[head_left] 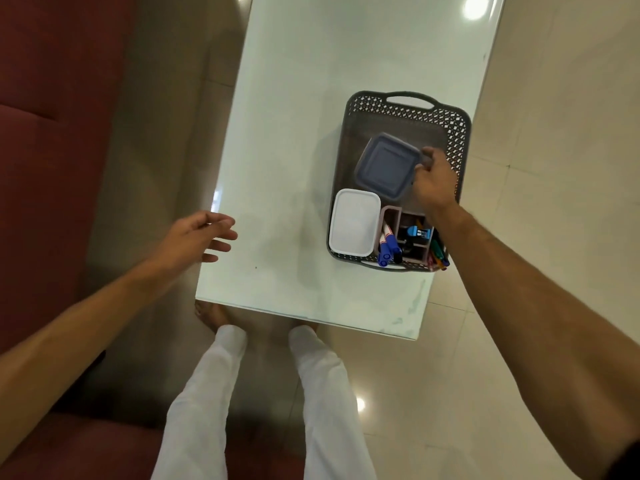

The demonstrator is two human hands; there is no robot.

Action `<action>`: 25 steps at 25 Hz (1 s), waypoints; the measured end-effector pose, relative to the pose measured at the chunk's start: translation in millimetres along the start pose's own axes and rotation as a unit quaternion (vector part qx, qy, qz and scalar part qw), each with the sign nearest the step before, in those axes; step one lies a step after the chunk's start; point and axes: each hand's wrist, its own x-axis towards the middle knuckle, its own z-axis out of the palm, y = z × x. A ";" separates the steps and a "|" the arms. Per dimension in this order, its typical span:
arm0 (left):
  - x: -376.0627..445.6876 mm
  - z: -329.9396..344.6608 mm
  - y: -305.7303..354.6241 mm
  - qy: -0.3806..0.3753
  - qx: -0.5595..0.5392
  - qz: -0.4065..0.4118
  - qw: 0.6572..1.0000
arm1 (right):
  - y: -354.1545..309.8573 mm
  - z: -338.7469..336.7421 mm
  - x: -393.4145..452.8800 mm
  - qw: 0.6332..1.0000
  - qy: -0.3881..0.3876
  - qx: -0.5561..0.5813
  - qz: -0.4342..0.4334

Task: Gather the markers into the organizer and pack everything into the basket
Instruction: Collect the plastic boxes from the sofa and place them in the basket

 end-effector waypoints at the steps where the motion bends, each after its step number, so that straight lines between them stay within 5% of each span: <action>1: -2.9 -3.3 -4.0 0.006 -0.007 -0.004 1.000 | -1.3 0.1 1.5 0.999 -0.021 -0.025 -0.001; 9: -5.3 -13.8 -20.1 0.003 -0.026 -0.003 1.000 | -18.2 -5.9 -10.9 0.977 -0.158 -0.131 -0.057; 19: -8.9 -41.2 -47.2 0.002 -0.012 -0.002 1.000 | -49.0 16.1 -11.1 0.945 -0.180 -0.245 -0.116; 25: -18.0 -70.1 -29.5 0.000 0.001 0.001 1.000 | -72.0 25.8 -41.9 0.945 -0.117 -0.257 -0.162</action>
